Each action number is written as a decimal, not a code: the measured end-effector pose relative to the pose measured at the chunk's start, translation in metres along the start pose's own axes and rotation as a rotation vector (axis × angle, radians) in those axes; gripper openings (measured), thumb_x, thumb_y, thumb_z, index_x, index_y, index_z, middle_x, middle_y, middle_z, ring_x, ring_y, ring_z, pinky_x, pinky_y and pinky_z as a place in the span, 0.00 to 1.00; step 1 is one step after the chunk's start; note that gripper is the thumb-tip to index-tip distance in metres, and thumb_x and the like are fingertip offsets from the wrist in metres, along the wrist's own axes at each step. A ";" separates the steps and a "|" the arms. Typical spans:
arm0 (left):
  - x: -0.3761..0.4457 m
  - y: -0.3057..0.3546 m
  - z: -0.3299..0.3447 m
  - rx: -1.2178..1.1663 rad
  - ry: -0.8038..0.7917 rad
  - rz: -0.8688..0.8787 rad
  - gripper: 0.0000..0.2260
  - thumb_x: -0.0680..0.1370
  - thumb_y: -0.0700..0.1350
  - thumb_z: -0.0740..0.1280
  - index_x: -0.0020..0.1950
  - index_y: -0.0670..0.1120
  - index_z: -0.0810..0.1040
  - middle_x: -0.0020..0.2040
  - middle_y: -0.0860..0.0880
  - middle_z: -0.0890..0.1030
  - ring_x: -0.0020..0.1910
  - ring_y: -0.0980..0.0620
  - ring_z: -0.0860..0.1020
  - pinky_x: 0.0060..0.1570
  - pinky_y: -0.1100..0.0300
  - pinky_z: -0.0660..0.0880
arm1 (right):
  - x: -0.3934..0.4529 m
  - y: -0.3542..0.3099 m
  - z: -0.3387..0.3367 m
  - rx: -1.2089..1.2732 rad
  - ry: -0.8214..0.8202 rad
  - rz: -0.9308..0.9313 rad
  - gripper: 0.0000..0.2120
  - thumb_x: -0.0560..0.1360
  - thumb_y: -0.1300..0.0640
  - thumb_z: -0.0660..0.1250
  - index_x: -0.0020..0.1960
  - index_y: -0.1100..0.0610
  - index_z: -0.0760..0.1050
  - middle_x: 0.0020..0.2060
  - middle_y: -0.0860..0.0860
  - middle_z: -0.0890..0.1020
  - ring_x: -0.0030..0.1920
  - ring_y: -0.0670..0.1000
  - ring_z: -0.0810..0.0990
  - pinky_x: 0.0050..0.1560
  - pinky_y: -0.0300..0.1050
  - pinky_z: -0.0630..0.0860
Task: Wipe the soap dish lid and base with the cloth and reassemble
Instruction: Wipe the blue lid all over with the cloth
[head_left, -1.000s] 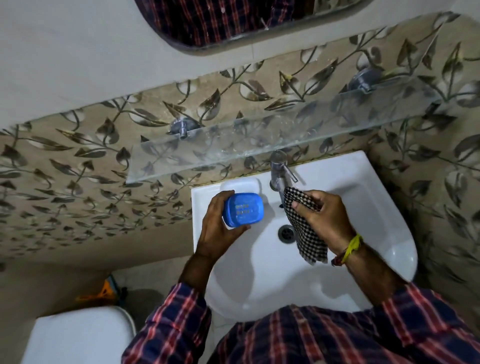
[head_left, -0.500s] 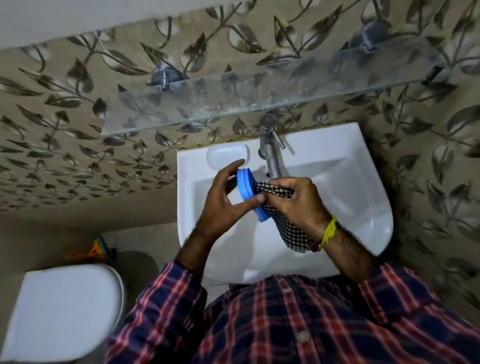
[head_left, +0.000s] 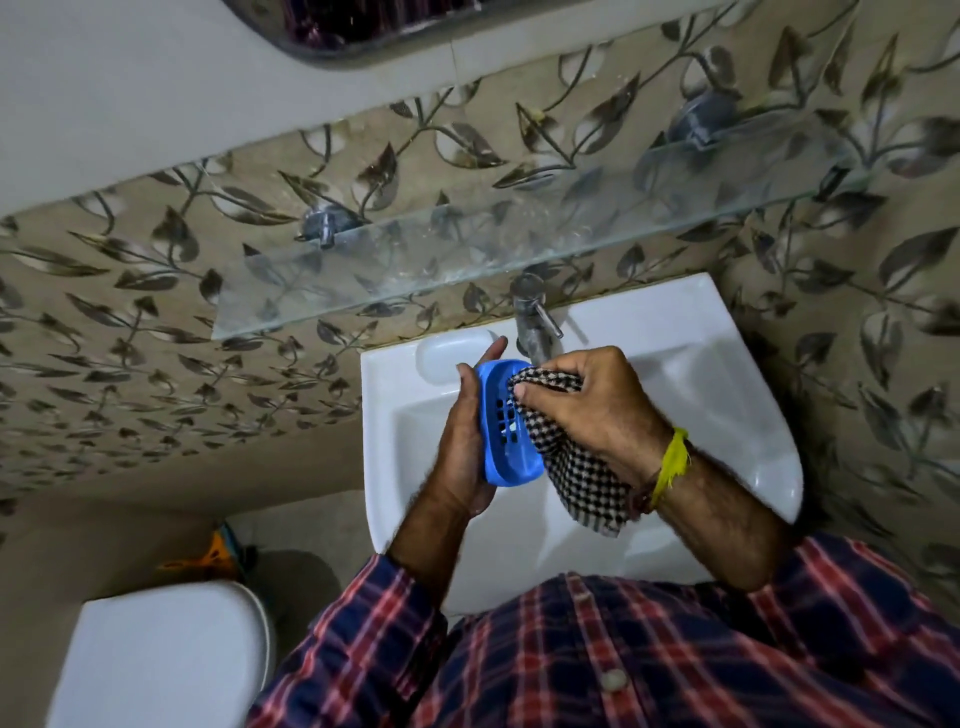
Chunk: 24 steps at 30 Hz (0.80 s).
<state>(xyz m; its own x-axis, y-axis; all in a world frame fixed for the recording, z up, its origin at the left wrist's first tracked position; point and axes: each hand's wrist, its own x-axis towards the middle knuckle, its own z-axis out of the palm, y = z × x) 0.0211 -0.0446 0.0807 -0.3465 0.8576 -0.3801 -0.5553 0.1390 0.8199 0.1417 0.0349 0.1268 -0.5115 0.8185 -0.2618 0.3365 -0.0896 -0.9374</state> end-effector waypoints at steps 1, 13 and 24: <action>0.001 -0.001 0.003 0.027 -0.011 0.013 0.28 0.78 0.68 0.55 0.76 0.60 0.68 0.66 0.43 0.81 0.64 0.41 0.79 0.63 0.42 0.76 | 0.001 -0.002 0.003 0.089 0.011 0.056 0.09 0.68 0.53 0.77 0.44 0.58 0.84 0.36 0.52 0.87 0.40 0.54 0.87 0.44 0.59 0.84; 0.004 0.000 0.016 -0.063 -0.040 0.016 0.23 0.84 0.60 0.51 0.73 0.51 0.72 0.62 0.40 0.79 0.61 0.42 0.79 0.62 0.46 0.76 | -0.003 -0.014 0.010 0.508 -0.095 0.183 0.06 0.71 0.68 0.72 0.46 0.60 0.83 0.38 0.54 0.87 0.39 0.51 0.86 0.41 0.42 0.83; 0.001 0.000 0.009 -0.018 -0.103 0.082 0.23 0.81 0.63 0.54 0.72 0.56 0.73 0.59 0.41 0.81 0.57 0.43 0.80 0.58 0.46 0.77 | -0.006 -0.012 0.011 0.304 -0.139 0.095 0.04 0.73 0.67 0.71 0.48 0.64 0.82 0.39 0.59 0.86 0.36 0.51 0.84 0.38 0.44 0.82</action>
<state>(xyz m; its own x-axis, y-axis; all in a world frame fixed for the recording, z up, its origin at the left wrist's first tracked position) 0.0272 -0.0396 0.0841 -0.3129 0.9120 -0.2652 -0.5418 0.0579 0.8385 0.1322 0.0250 0.1373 -0.5990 0.7150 -0.3605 0.1474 -0.3441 -0.9273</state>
